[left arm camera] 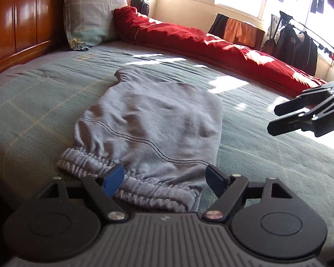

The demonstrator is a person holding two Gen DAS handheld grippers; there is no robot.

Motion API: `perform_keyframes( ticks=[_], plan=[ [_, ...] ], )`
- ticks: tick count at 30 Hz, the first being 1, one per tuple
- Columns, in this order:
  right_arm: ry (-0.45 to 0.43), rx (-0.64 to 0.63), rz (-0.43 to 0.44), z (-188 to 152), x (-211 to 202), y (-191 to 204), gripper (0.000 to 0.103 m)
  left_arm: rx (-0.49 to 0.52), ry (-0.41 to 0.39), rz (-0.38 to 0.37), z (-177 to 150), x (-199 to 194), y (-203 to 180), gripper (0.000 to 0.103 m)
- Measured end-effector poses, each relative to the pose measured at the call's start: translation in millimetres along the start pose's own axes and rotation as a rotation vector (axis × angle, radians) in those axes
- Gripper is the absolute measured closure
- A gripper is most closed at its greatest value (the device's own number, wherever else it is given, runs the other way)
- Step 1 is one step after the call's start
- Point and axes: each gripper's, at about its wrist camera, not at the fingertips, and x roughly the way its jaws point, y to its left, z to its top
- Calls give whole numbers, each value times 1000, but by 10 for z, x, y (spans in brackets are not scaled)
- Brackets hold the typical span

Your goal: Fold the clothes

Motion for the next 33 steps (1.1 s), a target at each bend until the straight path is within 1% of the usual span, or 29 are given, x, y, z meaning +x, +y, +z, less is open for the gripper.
perform_keyframes(
  ticks=[1,3,6,7,8,9,12,14,15,16,18,21,23,25,29,33],
  plan=[
    [-4,16,-12,-46,-90,-22,23,18,-16,12,28,-69,-65,21],
    [-10,56,-29,-156,-252,-56,20,59,-53,45,78,-216,-208,15],
    [-14,126,-22,-332,-469,-65,19,108,-112,86,100,-439,-446,7],
    [-17,145,-18,-393,-535,-49,19,105,-122,91,102,-501,-507,6],
    [-20,160,-15,-451,-598,-32,18,86,-121,87,104,-551,-550,2],
    [-13,176,-20,-509,-652,-15,18,66,-121,82,106,-601,-593,1],
    [16,224,-42,-685,-803,33,16,6,-121,69,111,-750,-720,1],
    [28,259,-44,-811,-904,44,14,-57,-107,47,102,-821,-774,1],
    [34,277,-45,-875,-954,47,5,-71,-113,54,92,-861,-814,1],
    [37,285,-40,-935,-1002,55,0,-73,-122,68,85,-903,-863,1],
    [40,296,-27,-1054,-1096,73,0,-77,-140,95,73,-986,-961,1],
    [26,337,-11,-1208,-1231,63,0,-51,-130,105,87,-1074,-1123,1],
    [12,368,-12,-1301,-1322,51,0,-26,-126,85,101,-1149,-1245,1],
    [-10,400,-30,-1372,-1423,24,0,-10,-103,59,122,-1195,-1346,1],
    [-44,450,-66,-1485,-1590,-8,0,-12,-48,27,132,-1240,-1503,1],
    [-65,456,-64,-1579,-1716,15,0,-26,-8,12,97,-1252,-1625,1]
  ],
)
